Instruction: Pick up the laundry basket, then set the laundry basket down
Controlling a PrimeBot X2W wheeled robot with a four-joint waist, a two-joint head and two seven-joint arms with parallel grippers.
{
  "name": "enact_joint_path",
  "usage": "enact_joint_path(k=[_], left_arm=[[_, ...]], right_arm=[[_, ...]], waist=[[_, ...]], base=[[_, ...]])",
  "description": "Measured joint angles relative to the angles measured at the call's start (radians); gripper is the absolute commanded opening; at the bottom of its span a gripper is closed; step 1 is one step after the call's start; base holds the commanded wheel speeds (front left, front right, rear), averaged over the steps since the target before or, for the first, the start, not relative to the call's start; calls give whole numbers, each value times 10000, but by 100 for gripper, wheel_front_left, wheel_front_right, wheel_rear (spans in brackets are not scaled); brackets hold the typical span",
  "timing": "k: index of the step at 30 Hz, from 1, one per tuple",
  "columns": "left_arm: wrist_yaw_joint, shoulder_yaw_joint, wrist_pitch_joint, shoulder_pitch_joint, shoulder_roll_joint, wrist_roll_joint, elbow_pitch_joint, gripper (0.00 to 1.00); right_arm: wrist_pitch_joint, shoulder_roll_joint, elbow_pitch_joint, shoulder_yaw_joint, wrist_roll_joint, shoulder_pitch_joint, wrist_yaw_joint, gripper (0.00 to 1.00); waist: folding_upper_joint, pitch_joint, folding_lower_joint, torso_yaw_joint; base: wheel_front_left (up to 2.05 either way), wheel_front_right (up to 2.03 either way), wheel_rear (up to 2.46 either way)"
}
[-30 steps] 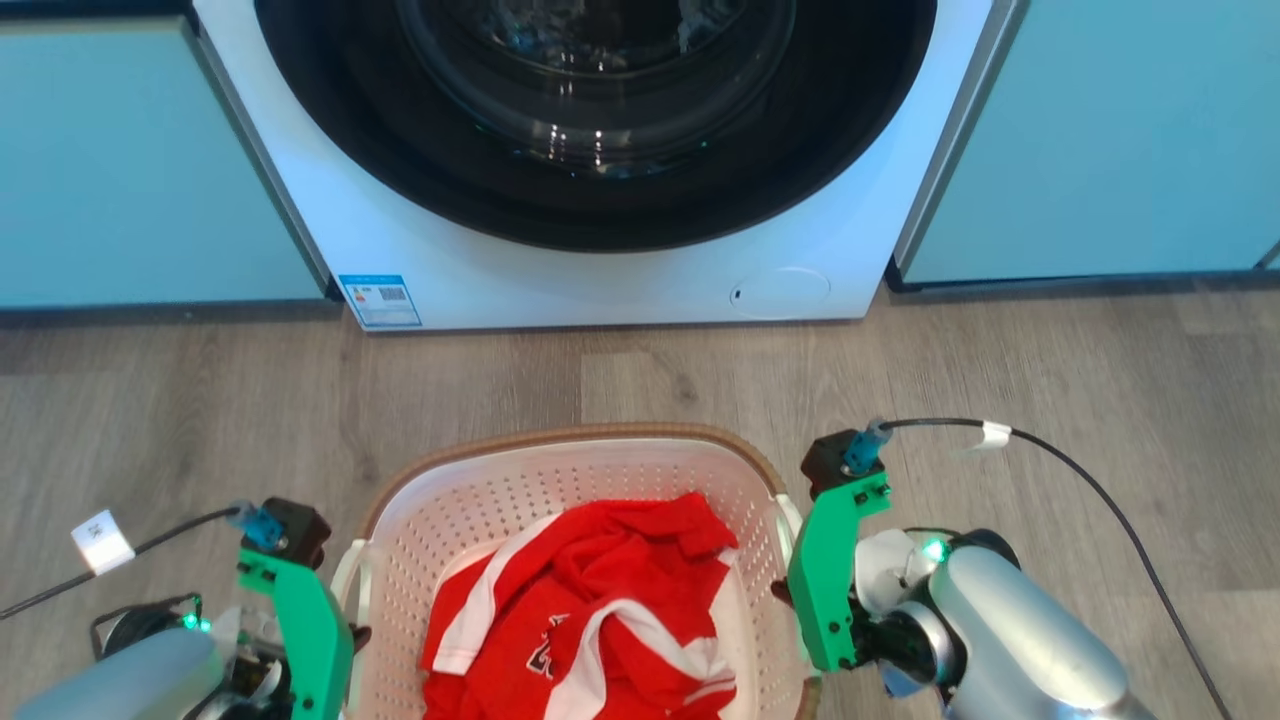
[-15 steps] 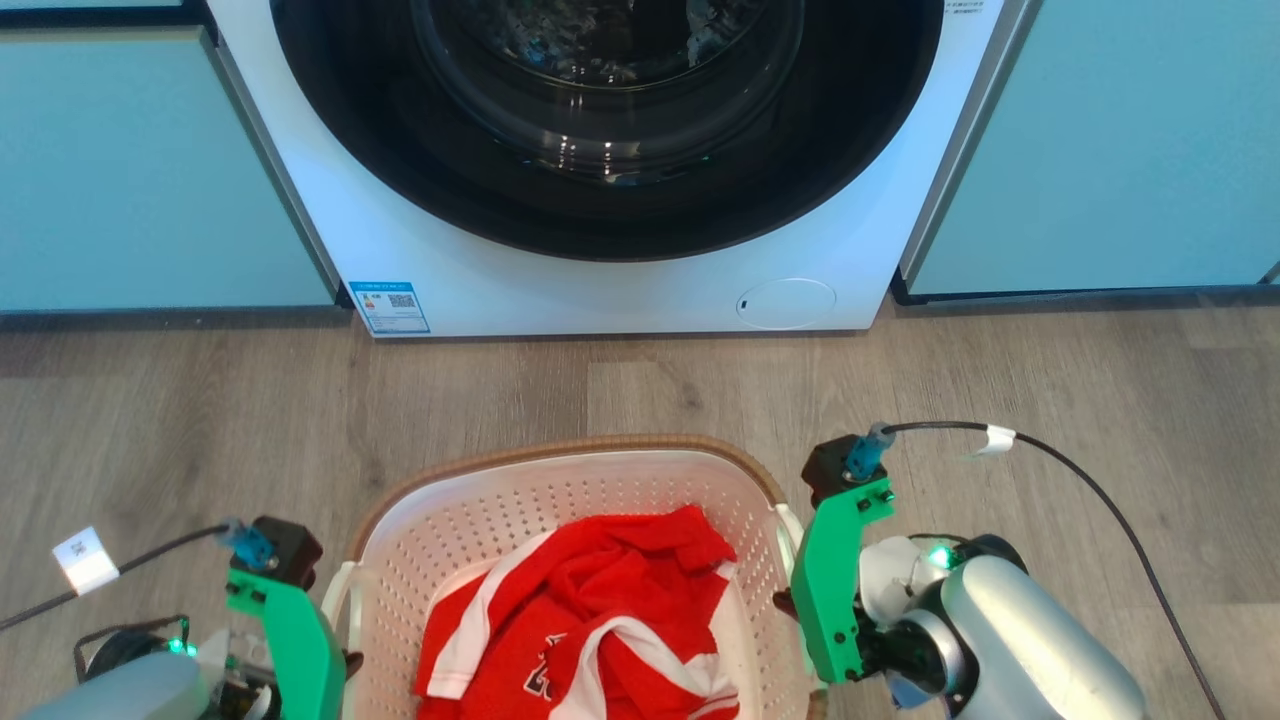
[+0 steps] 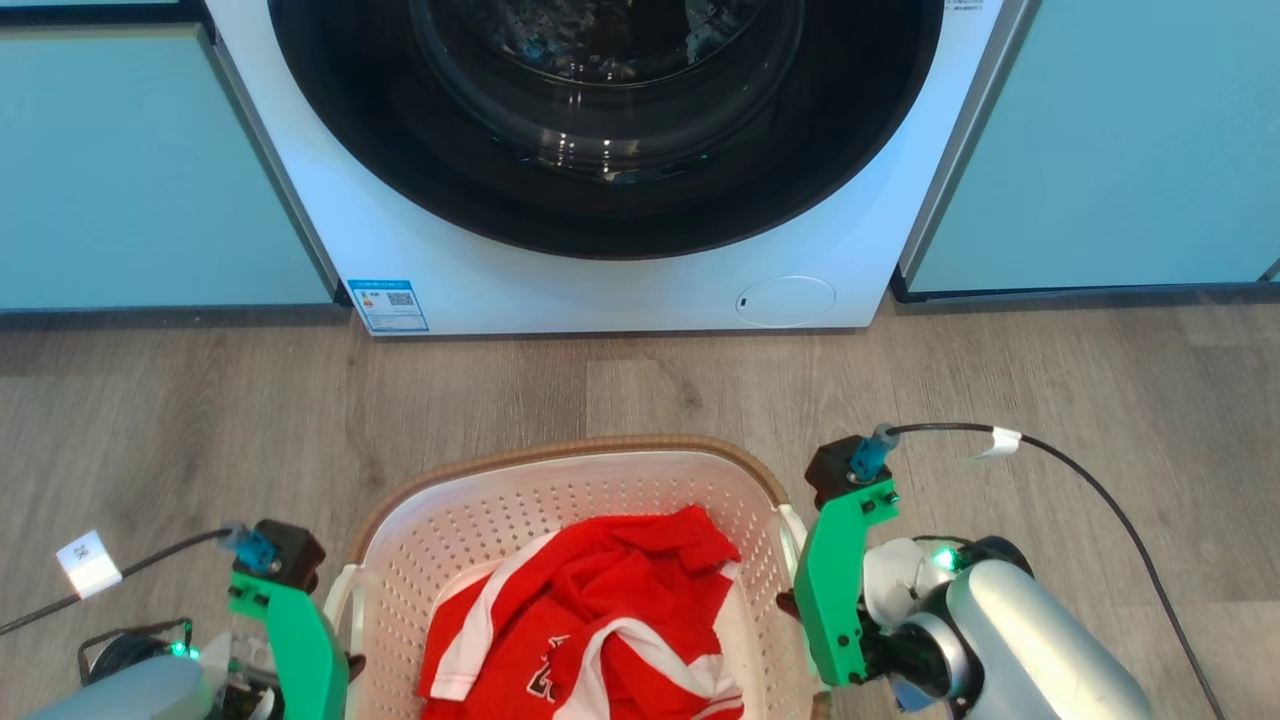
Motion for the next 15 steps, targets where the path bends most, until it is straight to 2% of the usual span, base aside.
enact_joint_path(k=[15], left_arm=[[-2,2,-104,0,-79,0,105,0]], right_arm=[[100,0,-157,-65,-86,0,0,0]], waist=[[0,33,0,-56]], base=[[0,0,0]])
